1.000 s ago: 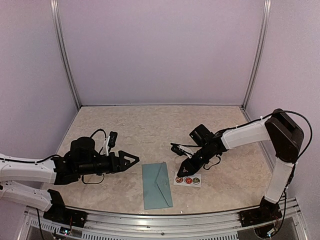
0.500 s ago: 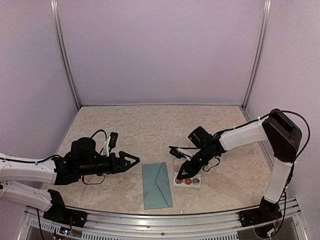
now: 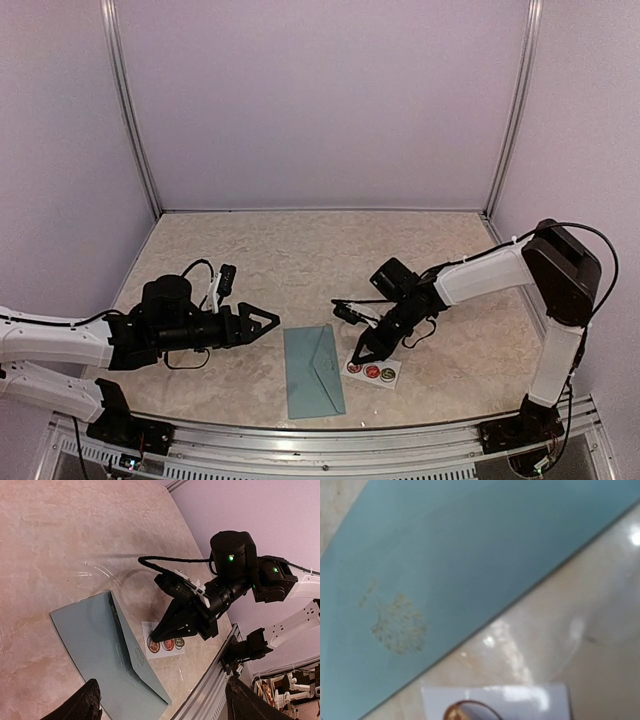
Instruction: Place the letter into the envelope and seal it
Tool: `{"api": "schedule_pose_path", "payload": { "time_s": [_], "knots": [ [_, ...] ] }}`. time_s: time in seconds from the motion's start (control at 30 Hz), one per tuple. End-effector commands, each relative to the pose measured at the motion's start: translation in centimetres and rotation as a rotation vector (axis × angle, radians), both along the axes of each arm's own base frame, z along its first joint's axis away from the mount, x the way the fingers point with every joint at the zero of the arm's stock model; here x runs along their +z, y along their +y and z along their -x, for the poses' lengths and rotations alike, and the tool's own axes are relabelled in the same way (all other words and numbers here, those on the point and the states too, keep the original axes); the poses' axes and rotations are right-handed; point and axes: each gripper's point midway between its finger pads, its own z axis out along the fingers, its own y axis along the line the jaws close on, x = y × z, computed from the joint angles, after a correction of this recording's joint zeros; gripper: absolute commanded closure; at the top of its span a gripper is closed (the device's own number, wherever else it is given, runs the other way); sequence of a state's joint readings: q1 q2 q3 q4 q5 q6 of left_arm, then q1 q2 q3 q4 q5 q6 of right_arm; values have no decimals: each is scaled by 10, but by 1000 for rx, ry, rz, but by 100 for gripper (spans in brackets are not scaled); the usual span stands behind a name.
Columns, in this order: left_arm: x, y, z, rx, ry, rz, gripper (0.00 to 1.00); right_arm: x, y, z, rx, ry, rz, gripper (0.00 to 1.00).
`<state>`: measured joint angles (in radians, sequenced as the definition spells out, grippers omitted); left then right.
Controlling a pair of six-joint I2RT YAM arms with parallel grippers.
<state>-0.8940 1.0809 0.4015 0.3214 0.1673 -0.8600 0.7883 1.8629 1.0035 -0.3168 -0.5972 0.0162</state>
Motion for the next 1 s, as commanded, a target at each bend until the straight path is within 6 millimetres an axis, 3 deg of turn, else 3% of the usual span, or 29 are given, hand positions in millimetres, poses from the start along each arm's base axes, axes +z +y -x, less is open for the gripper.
{"api": "schedule_pose_path", "payload": {
  "time_s": [0.0, 0.17, 0.4, 0.53, 0.77, 0.97],
  "knots": [
    [14, -5, -2, 2, -28, 29, 19, -5, 5, 8, 25, 7, 10, 100],
    [17, -4, -2, 6, -34, 36, 19, 13, 10, 6, -2, -16, -54, 100],
    [23, -6, -3, 4, -44, 44, 19, 79, 27, 3, -55, -22, -289, 100],
    [31, -14, -2, -23, -51, 54, 19, 107, 31, 5, -56, -33, -366, 100],
    [46, -39, 4, -110, -37, 98, 18, 132, 37, 3, -66, -72, -403, 100],
    [37, -73, 12, -213, 17, 109, 15, 134, 42, 3, -65, -92, -390, 100]
  ]
}}
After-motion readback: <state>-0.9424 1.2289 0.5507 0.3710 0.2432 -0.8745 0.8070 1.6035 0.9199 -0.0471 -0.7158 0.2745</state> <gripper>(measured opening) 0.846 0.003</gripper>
